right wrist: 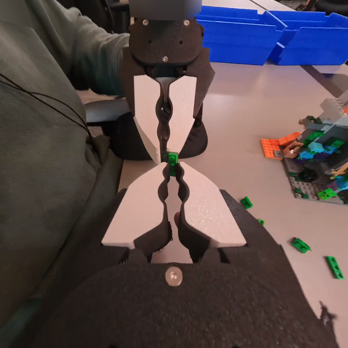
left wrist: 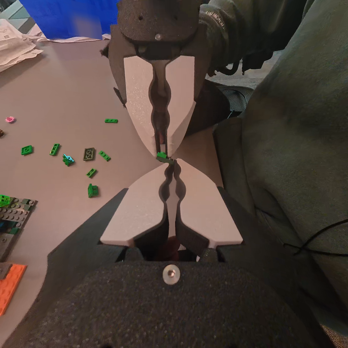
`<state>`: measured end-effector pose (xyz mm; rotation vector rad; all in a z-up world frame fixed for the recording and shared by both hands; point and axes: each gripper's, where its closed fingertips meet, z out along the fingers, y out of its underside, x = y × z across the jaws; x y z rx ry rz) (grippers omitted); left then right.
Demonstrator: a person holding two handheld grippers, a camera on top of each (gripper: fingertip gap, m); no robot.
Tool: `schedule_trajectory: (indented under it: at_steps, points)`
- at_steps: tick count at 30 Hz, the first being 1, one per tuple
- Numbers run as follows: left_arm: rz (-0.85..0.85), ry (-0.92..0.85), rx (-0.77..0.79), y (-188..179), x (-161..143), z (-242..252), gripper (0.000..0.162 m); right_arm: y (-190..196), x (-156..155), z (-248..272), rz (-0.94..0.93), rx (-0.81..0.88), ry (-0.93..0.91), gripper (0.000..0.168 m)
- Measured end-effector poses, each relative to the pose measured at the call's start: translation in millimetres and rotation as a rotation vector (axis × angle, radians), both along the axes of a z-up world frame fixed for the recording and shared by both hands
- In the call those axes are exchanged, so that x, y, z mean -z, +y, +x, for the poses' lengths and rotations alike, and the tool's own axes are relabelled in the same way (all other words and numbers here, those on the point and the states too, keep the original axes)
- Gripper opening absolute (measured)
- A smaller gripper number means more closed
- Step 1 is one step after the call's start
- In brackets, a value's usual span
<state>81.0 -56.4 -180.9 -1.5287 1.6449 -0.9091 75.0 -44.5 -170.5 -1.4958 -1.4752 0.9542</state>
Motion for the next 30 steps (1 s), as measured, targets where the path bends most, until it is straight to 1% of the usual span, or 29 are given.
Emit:
schedule_trajectory:
  at_steps: [13, 15, 17, 22, 25, 27, 30]
  points:
    - [-0.012, -0.084, 0.002, 2, -15, 4, 0.000, 3, -10, 8, -0.367, -0.031, 0.195, 0.004]
    - [0.013, -0.068, -0.022, 7, -11, 2, 0.000, 6, -13, 11, -0.407, -0.025, 0.223, 0.000]
    - [0.002, -0.100, -0.029, 6, -15, 4, 0.000, 9, -10, 12, -0.408, -0.002, 0.217, 0.000]
    - [0.037, -0.092, -0.081, 14, -11, 3, 0.000, 20, -9, 15, -0.436, 0.070, 0.227, 0.000]
    - [0.070, -0.063, -0.117, 21, -2, 0, 0.000, 23, -2, 16, -0.392, 0.110, 0.187, 0.000]
    - [0.120, -0.028, -0.155, 28, 5, -4, 0.000, 25, 2, 17, -0.355, 0.132, 0.150, 0.000]
    - [0.146, -0.023, -0.217, 39, 9, -13, 0.003, 28, 13, 21, -0.234, 0.182, 0.043, 0.000]
